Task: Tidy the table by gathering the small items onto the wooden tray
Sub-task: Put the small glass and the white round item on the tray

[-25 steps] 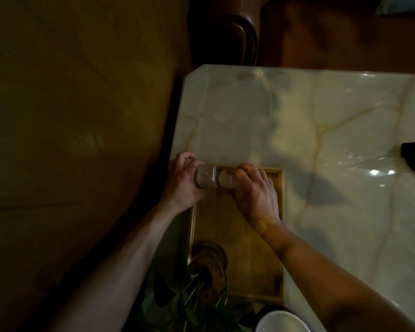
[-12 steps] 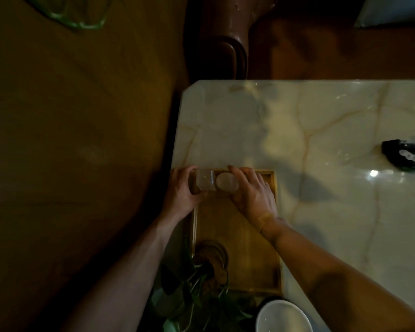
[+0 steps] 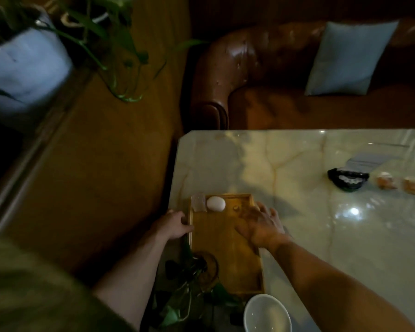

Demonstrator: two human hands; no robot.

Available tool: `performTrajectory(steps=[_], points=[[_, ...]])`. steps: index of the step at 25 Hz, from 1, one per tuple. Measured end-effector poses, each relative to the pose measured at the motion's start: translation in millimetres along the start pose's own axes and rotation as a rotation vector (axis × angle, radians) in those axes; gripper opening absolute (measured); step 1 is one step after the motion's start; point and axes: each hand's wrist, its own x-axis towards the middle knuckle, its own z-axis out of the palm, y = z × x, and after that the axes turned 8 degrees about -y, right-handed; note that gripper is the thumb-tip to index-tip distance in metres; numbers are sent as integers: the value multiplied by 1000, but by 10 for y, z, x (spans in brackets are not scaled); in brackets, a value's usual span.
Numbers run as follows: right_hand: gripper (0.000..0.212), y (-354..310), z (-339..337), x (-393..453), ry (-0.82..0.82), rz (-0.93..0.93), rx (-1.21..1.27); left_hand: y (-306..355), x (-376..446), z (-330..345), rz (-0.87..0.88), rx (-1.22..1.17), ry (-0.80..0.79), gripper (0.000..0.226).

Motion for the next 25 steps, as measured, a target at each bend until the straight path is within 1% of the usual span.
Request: performTrajectory(steps=[2, 4, 6, 8, 10, 13, 17, 19, 22, 24, 25], points=[[57, 41, -104, -140, -57, 5, -69, 110, -151, -49, 1, 17, 6, 51], [58, 71, -183, -258, -94, 19, -115, 241, -278, -86, 20, 62, -36, 53], [56, 121, -240, -369, -100, 25, -128, 389, -410, -102, 77, 53, -104, 55], [54, 205, -285, -494, -86, 37, -111, 577, -535, -107, 146, 119, -95, 57], [52, 362, -318, -619, -47, 40, -96, 791, -612, -50, 209, 221, 12, 57], [50, 725, -344, -820, 84, 13, -84, 1126, -647, 137, 320, 291, 184, 55], [49, 1366, -280, -1107, 258, 11, -80, 1624, -630, 484, 410, 399, 380, 60], [50, 1701, -231, -1256, 308, 35, -68, 1900, -640, 717, 428, 422, 435, 61], [50, 2214, -163, -1485, 347, 56, -65, 2346, -681, 1108, 381, 450, 469, 65], [49, 2504, -125, -1633, 369, 61, -67, 2613, -769, 1335, 362, 421, 502, 63], [48, 2650, -104, -1695, 380, 60, -64, 2741, -811, 1445, 379, 388, 525, 61]])
